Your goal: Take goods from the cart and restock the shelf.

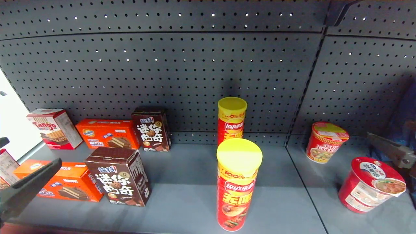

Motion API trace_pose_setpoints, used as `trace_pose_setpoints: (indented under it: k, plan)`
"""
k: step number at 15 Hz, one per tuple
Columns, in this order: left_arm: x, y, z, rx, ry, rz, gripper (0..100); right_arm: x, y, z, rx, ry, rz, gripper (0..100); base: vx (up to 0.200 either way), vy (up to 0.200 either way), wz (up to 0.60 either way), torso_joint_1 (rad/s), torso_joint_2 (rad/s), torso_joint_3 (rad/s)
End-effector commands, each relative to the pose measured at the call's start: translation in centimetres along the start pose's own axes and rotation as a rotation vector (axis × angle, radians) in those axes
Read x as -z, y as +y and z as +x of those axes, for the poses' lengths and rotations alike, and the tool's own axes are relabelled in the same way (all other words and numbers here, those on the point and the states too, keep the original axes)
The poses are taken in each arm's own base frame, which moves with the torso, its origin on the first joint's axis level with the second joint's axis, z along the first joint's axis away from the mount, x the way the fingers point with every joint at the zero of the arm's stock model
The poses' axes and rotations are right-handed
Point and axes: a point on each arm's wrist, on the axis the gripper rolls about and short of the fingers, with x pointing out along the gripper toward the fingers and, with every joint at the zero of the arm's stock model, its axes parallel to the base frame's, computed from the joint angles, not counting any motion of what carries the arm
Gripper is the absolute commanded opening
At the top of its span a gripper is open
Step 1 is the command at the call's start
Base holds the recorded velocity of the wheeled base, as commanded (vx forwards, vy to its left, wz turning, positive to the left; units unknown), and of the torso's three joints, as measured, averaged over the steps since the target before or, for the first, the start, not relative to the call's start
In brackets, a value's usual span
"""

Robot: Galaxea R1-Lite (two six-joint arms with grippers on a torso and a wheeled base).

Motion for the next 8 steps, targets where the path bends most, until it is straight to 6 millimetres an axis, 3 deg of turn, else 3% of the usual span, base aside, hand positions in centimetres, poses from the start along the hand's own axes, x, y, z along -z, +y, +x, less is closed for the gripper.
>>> trace_pose_setpoints:
  k: [1,3,8]
  plan:
    - [0.7,-0.1,-2.0,-0.047,-0.048,0.0,100,1.0,-0.6,-3.8,0.104,-0.058,-0.002,100,0.0,0.0,0.0,0.0,0.0,0.0]
    - [1.1,0.0,-2.4,-0.111,-0.043,-0.017,100,1.8,-0.7,-5.1,0.151,-0.069,-0.004,100,0.0,0.0,0.0,0.0,0.0,0.0]
    - [6.9,-0.8,-5.3,-0.153,-0.002,-0.017,100,5.4,-0.1,-7.8,0.207,-0.044,-0.008,100,0.0,0.0,0.0,0.0,0.0,0.0]
